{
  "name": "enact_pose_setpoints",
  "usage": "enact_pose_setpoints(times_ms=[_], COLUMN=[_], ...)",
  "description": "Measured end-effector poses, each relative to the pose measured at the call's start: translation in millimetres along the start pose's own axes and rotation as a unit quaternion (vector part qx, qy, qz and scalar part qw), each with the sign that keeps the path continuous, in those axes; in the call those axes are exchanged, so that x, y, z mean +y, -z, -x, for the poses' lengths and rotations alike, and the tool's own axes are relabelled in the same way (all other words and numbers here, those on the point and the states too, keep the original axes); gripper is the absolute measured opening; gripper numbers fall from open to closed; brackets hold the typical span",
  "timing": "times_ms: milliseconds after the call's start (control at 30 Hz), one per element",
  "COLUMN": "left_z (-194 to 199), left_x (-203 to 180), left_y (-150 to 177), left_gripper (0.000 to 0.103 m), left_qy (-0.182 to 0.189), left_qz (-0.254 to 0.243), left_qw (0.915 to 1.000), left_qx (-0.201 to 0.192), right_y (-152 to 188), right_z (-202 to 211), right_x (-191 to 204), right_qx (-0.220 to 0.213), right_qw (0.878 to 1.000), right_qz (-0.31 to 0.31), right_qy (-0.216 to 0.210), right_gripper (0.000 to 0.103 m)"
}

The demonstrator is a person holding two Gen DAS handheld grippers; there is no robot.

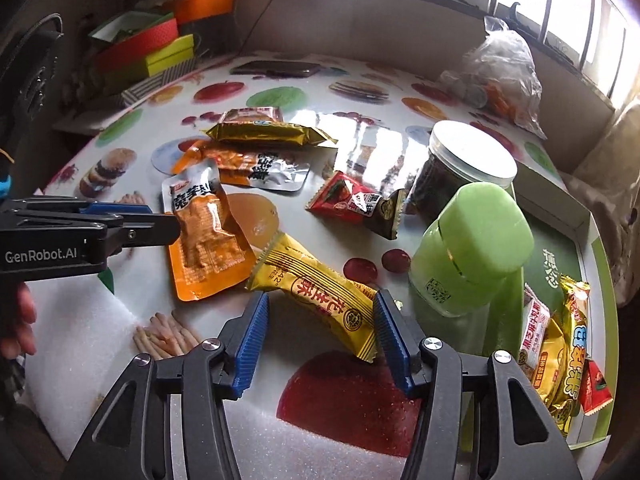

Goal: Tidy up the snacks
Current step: 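Grasp yellow peanut candy with right tool while left tool reaches orange konjac packet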

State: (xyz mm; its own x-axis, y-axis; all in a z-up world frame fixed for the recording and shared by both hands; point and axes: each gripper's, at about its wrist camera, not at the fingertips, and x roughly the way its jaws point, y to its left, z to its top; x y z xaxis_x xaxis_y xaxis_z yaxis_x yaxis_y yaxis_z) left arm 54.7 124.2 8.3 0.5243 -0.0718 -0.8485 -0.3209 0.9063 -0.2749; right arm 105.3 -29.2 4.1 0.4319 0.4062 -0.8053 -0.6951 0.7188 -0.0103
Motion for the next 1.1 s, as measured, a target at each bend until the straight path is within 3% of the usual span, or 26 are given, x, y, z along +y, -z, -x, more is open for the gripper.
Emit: enact_pose_setpoints(times_ms=[233,500,733,967,1100], left_z=[-7.2,-18.2,-26.9,-22.3,-18.4], left_x=[5.3,-2.4,-12.9,-7.1,-0.6], left_y=[-13.7,-30.4,-43.3,-38.4,-36.0], left_gripper=[0.042,0.042,0.042,0.042,0.042], left_qy=[0.015,0.018,0.018,0.015,0.011], left_qz=[0.010,-0.013,-0.053,-0.044,-0.034], left_qw=[0.9998,0.9997,0.9984,0.9989,0.9994], left_qx=[-0.006,-0.008,-0.001,0.003,0.003], right_y=[-4.8,-7.3,-8.8,-7.5,-8.0], right_z=[-4.0,8.1,14.6,0.3,-5.7], right_x=[16.4,20.3,21.9,39.4,40.7], right_qx=[0.010,0.012,0.000,0.020,0.023], right_qw=[0.999,0.999,0.996,0.988,0.987], right_qz=[-0.008,0.021,0.069,0.141,0.149], right_qy=[-0.038,-0.029,-0.052,-0.066,-0.063], right_gripper=[0.054,0.054,0.055,0.058,0.058])
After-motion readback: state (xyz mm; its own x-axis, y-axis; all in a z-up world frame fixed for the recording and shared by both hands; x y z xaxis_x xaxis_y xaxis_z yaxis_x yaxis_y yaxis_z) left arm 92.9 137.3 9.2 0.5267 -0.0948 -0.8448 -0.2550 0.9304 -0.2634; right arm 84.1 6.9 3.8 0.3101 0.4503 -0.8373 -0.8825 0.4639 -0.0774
